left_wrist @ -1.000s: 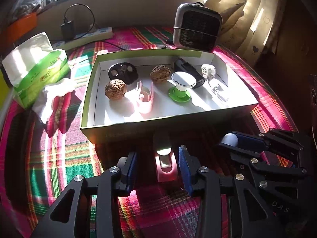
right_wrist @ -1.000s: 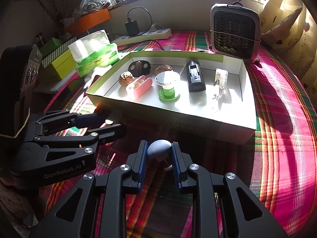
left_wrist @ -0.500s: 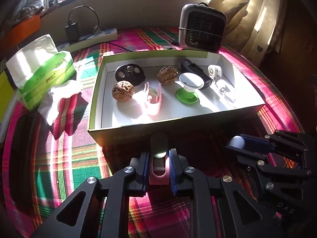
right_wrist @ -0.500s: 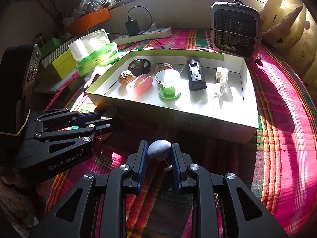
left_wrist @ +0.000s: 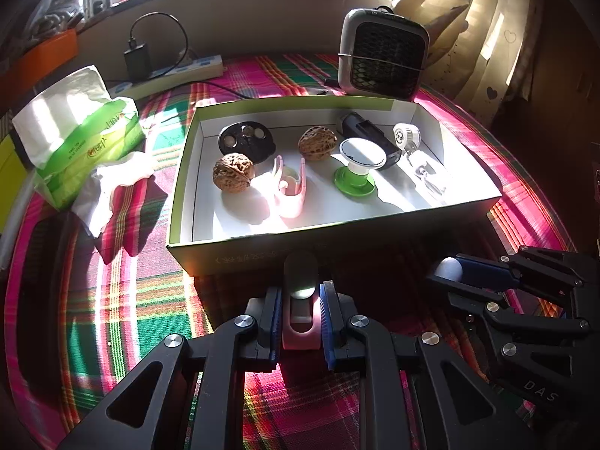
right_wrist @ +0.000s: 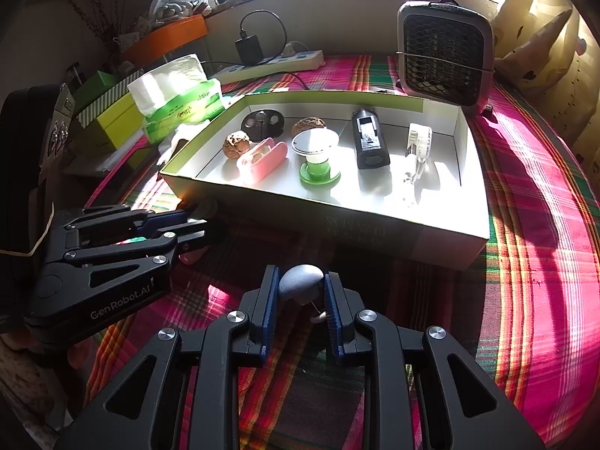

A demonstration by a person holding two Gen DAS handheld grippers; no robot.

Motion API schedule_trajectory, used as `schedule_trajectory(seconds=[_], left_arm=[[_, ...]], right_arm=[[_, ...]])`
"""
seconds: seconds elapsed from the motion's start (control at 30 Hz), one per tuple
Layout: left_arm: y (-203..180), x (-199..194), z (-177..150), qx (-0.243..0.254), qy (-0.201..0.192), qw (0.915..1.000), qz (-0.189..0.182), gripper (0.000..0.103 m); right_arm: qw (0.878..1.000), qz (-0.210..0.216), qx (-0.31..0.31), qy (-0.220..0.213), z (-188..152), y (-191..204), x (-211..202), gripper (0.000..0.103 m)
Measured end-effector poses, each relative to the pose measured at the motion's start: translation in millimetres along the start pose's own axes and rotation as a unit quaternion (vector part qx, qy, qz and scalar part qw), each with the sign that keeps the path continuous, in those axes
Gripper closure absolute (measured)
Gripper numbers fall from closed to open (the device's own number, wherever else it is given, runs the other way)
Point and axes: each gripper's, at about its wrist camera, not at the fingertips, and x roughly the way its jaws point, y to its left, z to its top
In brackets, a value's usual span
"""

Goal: Organize objects
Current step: 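Lift pink case with left tool toward box while right tool lifts grey knob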

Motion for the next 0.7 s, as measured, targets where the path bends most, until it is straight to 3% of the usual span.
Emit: schedule_trajectory(seconds=[0.7], left_arm=[[0.9, -16.0, 2.9, -0.002, -0.016, 0.9999, -0.002, 0.088]], right_arm=[[1.0, -0.005, -0.001, -0.014, 3.1, 0.3, -8.7, 0.078]])
